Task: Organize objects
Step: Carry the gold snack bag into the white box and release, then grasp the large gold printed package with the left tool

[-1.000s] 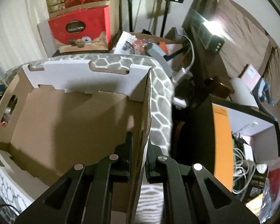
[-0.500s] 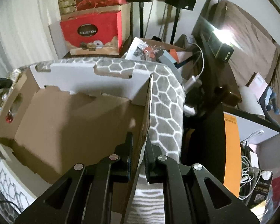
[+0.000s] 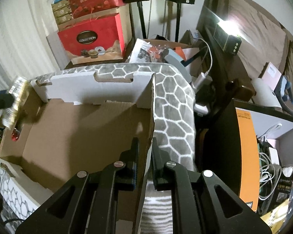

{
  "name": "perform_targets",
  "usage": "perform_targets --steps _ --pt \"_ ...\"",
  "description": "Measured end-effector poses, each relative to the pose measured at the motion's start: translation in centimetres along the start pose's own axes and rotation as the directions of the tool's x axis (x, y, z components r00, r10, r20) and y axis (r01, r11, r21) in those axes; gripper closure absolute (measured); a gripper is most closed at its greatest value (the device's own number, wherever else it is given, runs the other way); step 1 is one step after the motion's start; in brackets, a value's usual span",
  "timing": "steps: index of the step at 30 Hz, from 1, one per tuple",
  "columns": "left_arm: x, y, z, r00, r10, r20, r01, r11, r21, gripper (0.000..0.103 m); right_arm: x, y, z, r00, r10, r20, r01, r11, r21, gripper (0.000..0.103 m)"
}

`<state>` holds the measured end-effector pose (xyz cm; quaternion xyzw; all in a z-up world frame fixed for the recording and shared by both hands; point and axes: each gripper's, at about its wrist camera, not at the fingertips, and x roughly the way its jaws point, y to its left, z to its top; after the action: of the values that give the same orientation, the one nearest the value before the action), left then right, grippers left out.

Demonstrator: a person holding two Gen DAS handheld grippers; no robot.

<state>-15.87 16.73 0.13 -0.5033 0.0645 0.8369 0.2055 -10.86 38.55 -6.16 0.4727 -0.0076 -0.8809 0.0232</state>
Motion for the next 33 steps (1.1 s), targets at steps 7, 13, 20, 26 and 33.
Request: perform_targets --steps 7,13,20,26,33 --pt "0.4 0.0 -0.8 0.998 0.069 -0.001 -0.069 0.998 0.007 0.05 0.0 0.1 -0.2 1.0 0.0 -0.004 0.0 1.0 0.005 0.091" --pt "-3.5 3.4 -1.7 0.99 0.113 0.086 -0.112 0.994 -0.017 0.025 -0.1 0.0 -0.3 1.0 0.003 -0.005 -0.003 1.0 0.011 0.091" --pt "-4.0 11.1 -3.5 0.96 0.277 0.04 -0.273 0.959 -0.072 0.014 -0.2 0.0 -0.5 1.0 0.009 -0.006 -0.009 1.0 0.016 0.09" --pt "-2.2 14.8 -5.6 0.955 0.293 -0.032 -0.295 0.951 -0.094 0.013 -0.3 0.0 -0.7 1.0 0.007 -0.009 -0.007 1.0 0.019 0.089" --pt "0.3 16.1 -6.1 0.966 0.249 -0.076 -0.256 0.962 -0.099 0.006 -0.3 0.0 -0.7 1.0 0.003 -0.015 -0.002 1.0 0.018 0.089"
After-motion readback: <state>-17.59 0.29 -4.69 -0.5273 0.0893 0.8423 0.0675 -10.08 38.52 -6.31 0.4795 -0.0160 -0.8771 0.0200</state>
